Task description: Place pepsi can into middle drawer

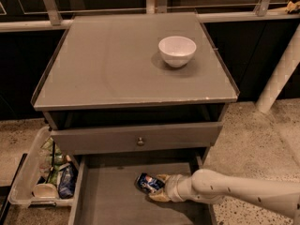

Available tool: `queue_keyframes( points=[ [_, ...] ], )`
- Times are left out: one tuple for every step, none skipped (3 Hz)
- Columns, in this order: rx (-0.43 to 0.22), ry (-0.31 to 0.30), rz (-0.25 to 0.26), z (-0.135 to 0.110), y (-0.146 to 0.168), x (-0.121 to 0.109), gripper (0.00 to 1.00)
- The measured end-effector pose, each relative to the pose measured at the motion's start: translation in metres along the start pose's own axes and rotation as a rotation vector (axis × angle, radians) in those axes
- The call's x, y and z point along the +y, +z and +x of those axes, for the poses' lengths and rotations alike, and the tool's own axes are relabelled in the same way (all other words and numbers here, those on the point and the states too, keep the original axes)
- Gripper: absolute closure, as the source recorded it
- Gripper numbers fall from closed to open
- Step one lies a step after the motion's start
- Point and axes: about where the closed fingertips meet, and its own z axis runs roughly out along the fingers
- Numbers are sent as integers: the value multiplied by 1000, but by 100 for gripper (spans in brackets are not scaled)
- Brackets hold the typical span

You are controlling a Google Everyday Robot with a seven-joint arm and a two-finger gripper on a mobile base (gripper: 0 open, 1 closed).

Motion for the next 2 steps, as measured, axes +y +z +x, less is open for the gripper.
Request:
queue_keyframes(
  points=[
    [0, 0, 0, 0, 0, 0, 51],
    [0, 0, 0, 0, 0, 0, 28]
  ],
)
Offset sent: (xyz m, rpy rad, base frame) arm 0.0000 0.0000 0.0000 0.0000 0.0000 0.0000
